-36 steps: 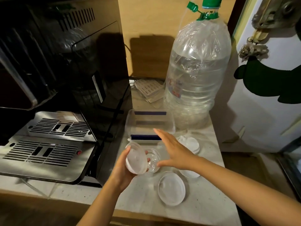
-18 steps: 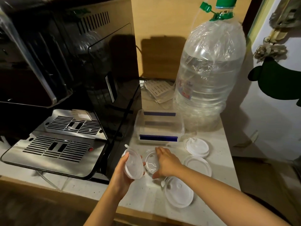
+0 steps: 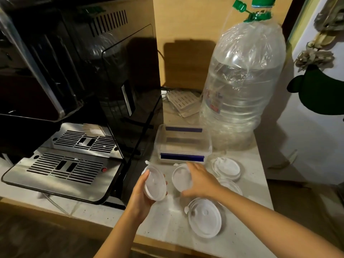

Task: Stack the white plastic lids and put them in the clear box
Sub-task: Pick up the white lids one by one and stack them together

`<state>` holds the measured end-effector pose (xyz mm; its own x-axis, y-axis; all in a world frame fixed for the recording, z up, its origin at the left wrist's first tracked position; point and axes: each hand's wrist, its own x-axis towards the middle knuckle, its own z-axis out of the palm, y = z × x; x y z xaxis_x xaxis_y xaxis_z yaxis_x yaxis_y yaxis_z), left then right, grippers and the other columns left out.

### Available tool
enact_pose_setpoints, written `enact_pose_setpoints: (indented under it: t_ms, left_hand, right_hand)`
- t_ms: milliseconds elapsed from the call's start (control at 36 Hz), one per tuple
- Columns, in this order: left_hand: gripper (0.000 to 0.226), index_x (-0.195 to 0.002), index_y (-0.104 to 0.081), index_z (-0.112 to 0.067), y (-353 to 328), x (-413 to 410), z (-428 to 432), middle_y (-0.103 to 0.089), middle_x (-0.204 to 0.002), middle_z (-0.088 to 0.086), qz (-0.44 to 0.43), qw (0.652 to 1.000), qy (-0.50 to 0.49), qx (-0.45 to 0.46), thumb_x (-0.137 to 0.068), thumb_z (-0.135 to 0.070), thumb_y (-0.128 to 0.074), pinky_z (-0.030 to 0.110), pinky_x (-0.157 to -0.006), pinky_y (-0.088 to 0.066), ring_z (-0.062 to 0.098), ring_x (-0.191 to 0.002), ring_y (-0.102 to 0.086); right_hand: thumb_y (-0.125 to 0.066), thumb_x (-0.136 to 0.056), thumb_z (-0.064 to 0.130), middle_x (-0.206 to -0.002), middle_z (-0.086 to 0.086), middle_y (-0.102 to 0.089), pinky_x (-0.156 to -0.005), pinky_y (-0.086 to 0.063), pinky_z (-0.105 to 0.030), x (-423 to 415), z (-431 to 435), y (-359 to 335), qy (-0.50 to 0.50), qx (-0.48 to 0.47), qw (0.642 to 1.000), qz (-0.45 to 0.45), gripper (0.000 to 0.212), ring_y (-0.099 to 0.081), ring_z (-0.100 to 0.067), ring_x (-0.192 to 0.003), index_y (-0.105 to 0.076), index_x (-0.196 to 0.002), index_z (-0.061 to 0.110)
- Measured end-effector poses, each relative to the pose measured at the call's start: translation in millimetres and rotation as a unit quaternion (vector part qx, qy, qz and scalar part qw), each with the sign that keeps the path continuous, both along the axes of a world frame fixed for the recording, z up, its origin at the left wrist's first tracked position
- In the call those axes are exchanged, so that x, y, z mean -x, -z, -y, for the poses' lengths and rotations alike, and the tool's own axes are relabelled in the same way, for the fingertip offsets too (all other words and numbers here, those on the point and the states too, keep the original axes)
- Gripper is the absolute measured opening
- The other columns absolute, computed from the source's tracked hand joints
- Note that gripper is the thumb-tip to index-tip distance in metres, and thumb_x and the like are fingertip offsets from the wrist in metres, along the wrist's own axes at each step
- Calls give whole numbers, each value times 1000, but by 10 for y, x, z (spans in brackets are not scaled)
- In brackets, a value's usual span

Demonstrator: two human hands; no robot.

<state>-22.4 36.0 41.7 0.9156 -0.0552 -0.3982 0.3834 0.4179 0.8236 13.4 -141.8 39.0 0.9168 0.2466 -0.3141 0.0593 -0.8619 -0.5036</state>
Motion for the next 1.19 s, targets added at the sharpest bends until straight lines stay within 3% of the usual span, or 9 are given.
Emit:
enact_pose_setpoints:
  t_ms: [111,222,306,417,556,806,1000,1111,1194]
  left_hand:
    - [38,-98,-57,-22,-46,-46,61,-63,-95,13,1,1000,-2,29,-67,-43,-50,49,-80,-48,31,-85,-62]
    - [47,-101,-61,-19,-75,-86,124,-69,-93,11,10,998,37,58,-67,-49,-49,44,-68,-54,27,-81,-67]
    - [48,-93,-70,-20,-111,-113,192,-72,-90,9,19,994,72,77,-66,-55,-51,40,-67,-54,24,-79,-68]
    - [65,-90,-73,-20,-136,-158,284,-74,-89,10,38,985,127,114,-40,-62,-77,34,-60,-58,21,-78,-71]
    - [75,-87,-74,-18,-148,-169,310,-75,-84,9,46,973,158,160,-26,-60,-84,31,-60,-59,21,-76,-71]
    - [82,-92,-69,-19,-161,-203,324,-75,-82,7,52,974,162,148,-23,-61,-83,31,-59,-58,19,-75,-71]
    - [93,-100,-60,-17,-155,-211,327,-74,-80,6,56,976,170,122,-20,-60,-84,30,-57,-58,20,-73,-71]
    - [96,-102,-57,-20,-108,-218,337,-67,-91,7,64,980,174,75,-20,-64,-82,29,-62,-58,23,-84,-63]
    - [93,-100,-59,-20,-59,-232,333,-69,-88,5,65,980,178,66,-22,-63,-82,30,-64,-58,20,-83,-65]
  right_hand:
    - [-78,-63,37,-141,-1,-36,-98,-43,-36,45,128,-234,26,-47,998,27,90,-34,-20,-130,-27,-134,19]
    - [-79,-63,38,-150,4,-25,-109,-31,-32,107,167,-410,21,-111,992,50,104,-22,-16,-140,-16,-144,21]
    - [-80,-59,41,-148,7,-29,-110,-33,-34,152,132,-496,12,-146,988,55,105,-24,-15,-139,-18,-143,25]
    - [-80,-65,34,-153,8,-19,-114,-25,-29,219,95,-583,-4,-173,984,37,108,-17,-10,-141,-10,-146,23]
    - [-80,-66,34,-153,9,-18,-113,-26,-28,232,30,-623,-21,-182,983,24,106,-18,-9,-141,-10,-145,27]
    - [-78,-69,30,-153,11,-20,-104,-33,-22,240,-17,-651,-39,-194,980,25,101,-24,-6,-136,-11,-145,28]
    - [-79,-68,32,-153,12,-19,-108,-35,-27,212,-24,-637,-49,-176,983,28,101,-23,-9,-138,-13,-145,29]
    - [-79,-67,35,-152,10,-22,-108,-36,-28,209,-21,-596,-45,-165,985,37,101,-27,-11,-137,-15,-145,28]
    - [-78,-67,36,-151,9,-25,-106,-37,-28,204,-19,-581,-39,-161,986,34,98,-30,-12,-136,-17,-144,27]
